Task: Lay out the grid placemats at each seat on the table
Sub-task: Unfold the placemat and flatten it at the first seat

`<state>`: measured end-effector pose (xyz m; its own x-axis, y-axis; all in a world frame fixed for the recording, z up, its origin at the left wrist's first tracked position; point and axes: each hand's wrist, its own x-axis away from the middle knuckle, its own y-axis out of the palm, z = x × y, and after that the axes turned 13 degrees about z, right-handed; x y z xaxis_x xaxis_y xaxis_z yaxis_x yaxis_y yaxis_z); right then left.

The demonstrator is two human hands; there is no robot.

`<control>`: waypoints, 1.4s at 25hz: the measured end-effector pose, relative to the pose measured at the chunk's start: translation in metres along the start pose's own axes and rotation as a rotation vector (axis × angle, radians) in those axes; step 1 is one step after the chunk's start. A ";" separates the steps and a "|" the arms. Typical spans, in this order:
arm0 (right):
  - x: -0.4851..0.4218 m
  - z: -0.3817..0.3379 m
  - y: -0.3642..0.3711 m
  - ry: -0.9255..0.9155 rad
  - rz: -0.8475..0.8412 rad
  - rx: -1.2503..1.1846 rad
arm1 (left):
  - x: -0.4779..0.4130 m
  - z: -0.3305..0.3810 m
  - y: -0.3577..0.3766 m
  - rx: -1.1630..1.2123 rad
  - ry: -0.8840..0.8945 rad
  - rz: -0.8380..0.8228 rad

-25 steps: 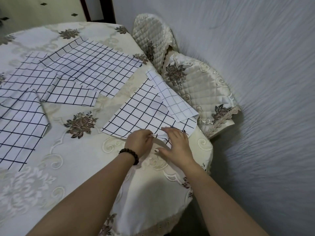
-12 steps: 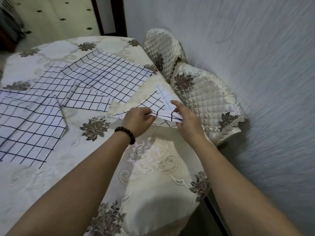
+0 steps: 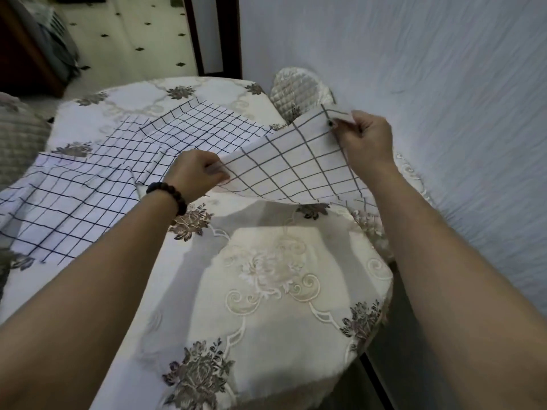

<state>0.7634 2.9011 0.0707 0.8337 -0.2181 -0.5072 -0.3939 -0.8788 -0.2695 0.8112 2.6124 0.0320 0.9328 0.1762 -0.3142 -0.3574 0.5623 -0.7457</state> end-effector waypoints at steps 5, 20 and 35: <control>-0.024 -0.020 -0.014 0.083 0.056 -0.144 | -0.002 -0.008 -0.046 0.192 -0.125 0.213; -0.033 -0.104 -0.063 0.036 0.060 -0.394 | 0.006 0.057 -0.175 0.765 -0.010 0.566; -0.064 -0.128 -0.046 0.083 -0.017 -0.337 | -0.030 0.050 -0.183 0.636 -0.132 0.508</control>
<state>0.7776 2.9013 0.2204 0.8731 -0.2236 -0.4332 -0.2410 -0.9704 0.0153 0.8506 2.5444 0.2075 0.6766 0.6033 -0.4222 -0.6799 0.7320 -0.0434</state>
